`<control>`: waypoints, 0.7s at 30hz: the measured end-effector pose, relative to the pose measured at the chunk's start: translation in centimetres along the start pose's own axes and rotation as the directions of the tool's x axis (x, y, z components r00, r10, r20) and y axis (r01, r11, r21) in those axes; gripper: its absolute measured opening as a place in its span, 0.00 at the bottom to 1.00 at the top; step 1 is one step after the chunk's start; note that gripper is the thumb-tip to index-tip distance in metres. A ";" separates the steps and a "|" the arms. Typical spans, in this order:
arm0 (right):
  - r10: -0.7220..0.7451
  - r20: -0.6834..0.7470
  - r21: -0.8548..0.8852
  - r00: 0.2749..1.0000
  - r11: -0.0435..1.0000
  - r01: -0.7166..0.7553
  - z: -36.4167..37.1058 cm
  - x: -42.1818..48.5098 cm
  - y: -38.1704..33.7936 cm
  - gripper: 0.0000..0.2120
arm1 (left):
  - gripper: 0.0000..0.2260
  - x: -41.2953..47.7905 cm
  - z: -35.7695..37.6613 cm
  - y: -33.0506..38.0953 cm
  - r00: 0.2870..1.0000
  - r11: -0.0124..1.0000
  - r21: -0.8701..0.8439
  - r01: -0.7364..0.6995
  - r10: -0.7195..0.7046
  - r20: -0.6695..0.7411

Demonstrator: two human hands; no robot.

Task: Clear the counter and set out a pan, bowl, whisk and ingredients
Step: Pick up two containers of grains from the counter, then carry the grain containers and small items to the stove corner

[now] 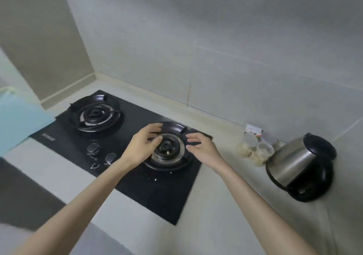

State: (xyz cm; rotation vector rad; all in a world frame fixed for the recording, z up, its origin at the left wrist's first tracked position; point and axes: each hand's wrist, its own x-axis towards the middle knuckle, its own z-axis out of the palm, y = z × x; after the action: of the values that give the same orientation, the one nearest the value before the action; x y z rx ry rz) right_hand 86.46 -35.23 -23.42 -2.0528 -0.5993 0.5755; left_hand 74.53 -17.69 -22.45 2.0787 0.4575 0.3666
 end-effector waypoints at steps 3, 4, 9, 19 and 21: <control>-0.070 0.139 -0.042 0.988 0.996 0.076 5.8 -0.3 -4.3 0.16 | 0.18 -4.4 -6.4 -2.8 0.991 0.995 0.026 0.097 -0.094 -0.098; -0.090 0.185 -0.063 0.979 0.993 0.103 8.0 -0.5 -5.8 0.16 | 0.18 -6.1 -8.6 -3.7 0.982 0.992 0.017 0.127 -0.124 -0.141; -0.199 0.359 -0.096 0.912 0.964 0.248 18.7 -2.3 -12.5 0.17 | 0.18 -14.7 -18.7 -8.3 0.916 0.972 0.017 0.234 -0.215 -0.338; -0.395 0.595 0.022 0.700 0.878 0.477 44.5 -11.3 -26.3 0.18 | 0.18 -37.2 -38.7 -17.5 0.682 0.895 -0.084 0.439 -0.392 -0.617; -0.419 0.633 0.061 0.651 0.865 0.497 49.0 -13.5 -28.7 0.17 | 0.18 -41.5 -41.7 -18.9 0.633 0.877 -0.104 0.469 -0.415 -0.654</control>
State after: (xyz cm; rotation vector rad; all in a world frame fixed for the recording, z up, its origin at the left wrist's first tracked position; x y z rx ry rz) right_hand 40.98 1.19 -20.74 -1.6692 -1.5434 0.9377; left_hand 16.51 3.48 -20.62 1.7639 1.4095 0.8008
